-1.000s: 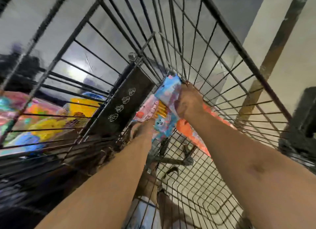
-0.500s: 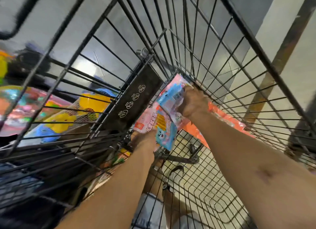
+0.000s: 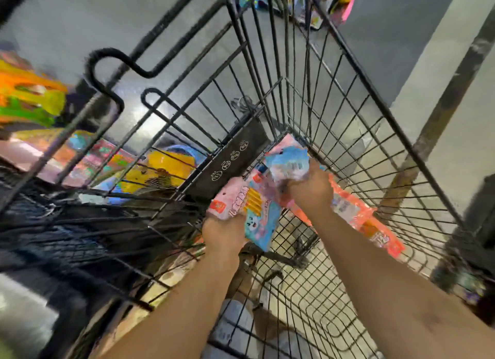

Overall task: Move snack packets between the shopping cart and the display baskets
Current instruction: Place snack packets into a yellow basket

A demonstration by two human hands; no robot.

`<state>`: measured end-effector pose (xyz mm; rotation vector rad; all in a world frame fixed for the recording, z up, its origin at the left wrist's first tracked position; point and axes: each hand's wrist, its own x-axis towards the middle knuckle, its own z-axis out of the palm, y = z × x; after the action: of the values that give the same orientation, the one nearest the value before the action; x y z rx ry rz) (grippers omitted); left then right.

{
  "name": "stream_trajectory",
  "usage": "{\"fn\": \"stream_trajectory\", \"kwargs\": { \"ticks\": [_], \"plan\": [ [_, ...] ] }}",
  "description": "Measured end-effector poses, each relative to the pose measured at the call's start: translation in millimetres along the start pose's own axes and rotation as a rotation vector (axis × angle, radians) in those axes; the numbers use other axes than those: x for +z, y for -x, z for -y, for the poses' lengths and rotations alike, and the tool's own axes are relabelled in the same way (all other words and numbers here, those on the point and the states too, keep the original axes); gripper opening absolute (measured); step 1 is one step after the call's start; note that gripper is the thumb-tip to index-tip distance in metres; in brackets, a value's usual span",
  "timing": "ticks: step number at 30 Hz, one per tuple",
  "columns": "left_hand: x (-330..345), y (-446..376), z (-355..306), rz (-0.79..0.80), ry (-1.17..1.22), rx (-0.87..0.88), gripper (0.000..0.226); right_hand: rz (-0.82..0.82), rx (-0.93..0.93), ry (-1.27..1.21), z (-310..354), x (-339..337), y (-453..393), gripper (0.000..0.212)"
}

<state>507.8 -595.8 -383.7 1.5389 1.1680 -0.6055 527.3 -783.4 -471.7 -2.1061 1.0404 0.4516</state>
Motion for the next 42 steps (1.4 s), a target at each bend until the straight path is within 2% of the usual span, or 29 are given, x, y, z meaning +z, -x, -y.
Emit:
{"fn": "stream_trajectory", "kwargs": {
  "ticks": [2, 5, 8, 13, 19, 21, 25, 28, 30, 34, 42],
  "plan": [
    [-9.3, 16.7, -2.6, 0.030, 0.025, 0.045, 0.028, -0.012, 0.012, -0.226, 0.3, -18.7, 20.2, 0.050],
    [-31.8, 53.4, -7.3, 0.082, 0.073, 0.079, 0.028, -0.045, 0.025, -0.459, -0.2, -52.3, 60.1, 0.038],
    [-60.3, 100.3, -12.6, 0.127, 0.080, 0.212, 0.027, -0.032, 0.017, -0.666, 0.4, -85.2, 110.8, 0.033],
    [-119.1, 188.5, -10.3, 0.176, 0.144, 0.501, 0.037, 0.057, -0.065, -0.883, -6.0, -135.7, 193.3, 0.048],
    [-201.0, 272.0, 28.1, 0.192, 0.330, 0.590, 0.032, 0.142, -0.277, -0.958, 11.1, -193.7, 305.7, 0.087],
    [-233.7, 298.0, 43.9, 0.165, 0.369, 0.611, 0.033, 0.183, -0.344, -0.968, 18.8, -208.0, 341.6, 0.083],
    [-303.4, 351.8, 75.9, 0.058, 0.430, 0.692, 0.054, 0.323, -0.460, -0.984, 38.6, -224.5, 412.7, 0.055],
    [-354.5, 382.8, 104.7, -0.021, 0.575, 0.704, 0.066, 0.457, -0.520, -0.992, 58.9, -222.3, 464.4, 0.053],
    [-386.9, 403.2, 124.1, -0.076, 0.665, 0.735, 0.065, 0.565, -0.562, -0.963, 71.5, -213.8, 495.2, 0.045],
    [-447.0, 432.4, 160.5, -0.211, 0.798, 0.806, 0.051, 0.772, -0.605, -0.865, 101.5, -183.9, 561.8, 0.051],
    [-583.4, 446.6, 262.6, -0.503, 0.988, 0.792, 0.043, 0.987, -0.763, -0.624, 138.4, -90.2, 710.7, 0.063]
  ]
}}
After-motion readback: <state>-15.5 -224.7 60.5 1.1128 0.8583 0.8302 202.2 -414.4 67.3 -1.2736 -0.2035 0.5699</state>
